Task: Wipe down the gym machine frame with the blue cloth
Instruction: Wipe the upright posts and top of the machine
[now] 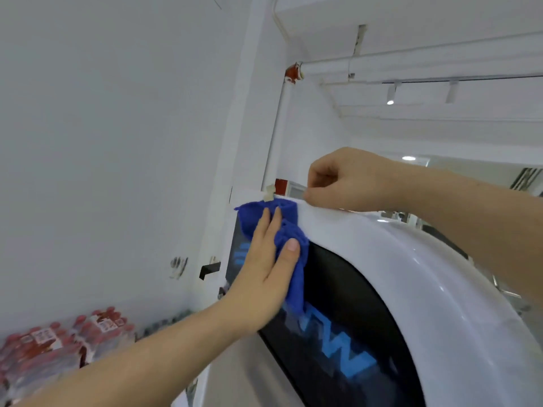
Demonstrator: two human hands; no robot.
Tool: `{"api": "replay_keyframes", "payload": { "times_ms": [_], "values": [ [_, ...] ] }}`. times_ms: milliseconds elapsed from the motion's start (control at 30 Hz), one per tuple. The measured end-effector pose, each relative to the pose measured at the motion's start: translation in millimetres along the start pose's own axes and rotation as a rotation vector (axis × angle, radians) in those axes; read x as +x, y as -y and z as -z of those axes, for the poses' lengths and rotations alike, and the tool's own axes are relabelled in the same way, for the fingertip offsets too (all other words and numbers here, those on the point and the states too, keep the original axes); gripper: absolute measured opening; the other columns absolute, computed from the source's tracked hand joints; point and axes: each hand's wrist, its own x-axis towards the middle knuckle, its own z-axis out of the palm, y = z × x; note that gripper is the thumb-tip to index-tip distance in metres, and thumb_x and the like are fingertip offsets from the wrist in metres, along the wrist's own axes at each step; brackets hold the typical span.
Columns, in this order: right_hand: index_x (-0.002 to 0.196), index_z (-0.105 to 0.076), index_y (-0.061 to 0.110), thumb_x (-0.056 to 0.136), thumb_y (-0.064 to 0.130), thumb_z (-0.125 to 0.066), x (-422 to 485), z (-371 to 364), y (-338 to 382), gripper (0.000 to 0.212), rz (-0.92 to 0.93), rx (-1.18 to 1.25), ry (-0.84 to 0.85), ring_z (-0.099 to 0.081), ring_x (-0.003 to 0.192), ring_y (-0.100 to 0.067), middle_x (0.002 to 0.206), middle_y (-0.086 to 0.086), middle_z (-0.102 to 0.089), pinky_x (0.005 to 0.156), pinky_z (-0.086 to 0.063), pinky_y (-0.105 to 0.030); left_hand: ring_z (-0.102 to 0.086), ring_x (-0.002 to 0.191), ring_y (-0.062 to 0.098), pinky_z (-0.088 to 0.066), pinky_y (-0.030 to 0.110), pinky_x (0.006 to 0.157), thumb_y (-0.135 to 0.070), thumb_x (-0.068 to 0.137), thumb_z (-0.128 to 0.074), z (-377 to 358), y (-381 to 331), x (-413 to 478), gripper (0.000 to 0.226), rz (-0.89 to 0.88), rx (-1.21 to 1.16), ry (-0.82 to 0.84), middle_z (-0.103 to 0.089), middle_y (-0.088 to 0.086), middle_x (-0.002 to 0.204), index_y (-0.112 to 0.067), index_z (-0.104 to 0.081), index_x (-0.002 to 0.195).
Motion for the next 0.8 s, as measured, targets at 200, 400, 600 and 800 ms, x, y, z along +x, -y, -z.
{"api": "replay_keyframes", "payload": {
  "times_ms": [200, 400, 600, 800],
  "values": [
    [0.083, -0.074, 0.026, 0.091, 0.029, -0.063, -76, 11, -15, 0.014, 0.049, 0.183, -0.136, -0.066, 0.067, -0.004, 0.076, 0.009, -0.073, 0.065, -0.052, -0.025, -0.027, 0.150, 0.011, -0.020, 0.040, 0.126, -0.062, 0.103, -0.026, -7, -34, 2, 0.062, 0.262, -0.042, -0.125, -0.023, -0.016, 0.165, -0.042, -0.012, 0.160],
    [0.078, -0.056, 0.029, 0.090, 0.038, -0.056, -135, -3, -28, 0.014, 0.216, 0.074, -0.428, -0.058, 0.073, -0.011, 0.072, 0.010, -0.060, 0.071, -0.053, -0.036, -0.025, 0.151, 0.004, -0.021, 0.041, 0.126, -0.064, 0.101, -0.033, -74, -95, -87, 0.063, -0.007, -0.058, -0.145, -0.027, -0.019, 0.163, -0.045, -0.017, 0.158],
    [0.087, -0.058, 0.030, 0.091, 0.036, -0.056, -191, -23, -28, 0.008, 0.330, 0.074, -0.526, -0.049, 0.080, -0.012, 0.082, 0.012, -0.050, 0.069, -0.045, -0.034, -0.021, 0.152, 0.005, -0.022, 0.047, 0.125, -0.059, 0.102, -0.034, -115, -109, -165, 0.063, 0.006, -0.033, -0.190, -0.024, -0.021, 0.164, -0.040, -0.017, 0.160],
    [0.100, -0.066, 0.020, 0.090, 0.032, -0.056, -269, -84, -24, 0.019, 0.350, 0.103, -0.693, -0.053, 0.088, -0.020, 0.094, 0.003, -0.056, 0.063, -0.047, -0.036, -0.010, 0.155, 0.006, -0.016, 0.045, 0.127, -0.038, 0.107, -0.039, -158, -99, -252, 0.058, 0.072, 0.041, -0.265, -0.016, -0.021, 0.166, -0.037, -0.017, 0.160]
  ]
}}
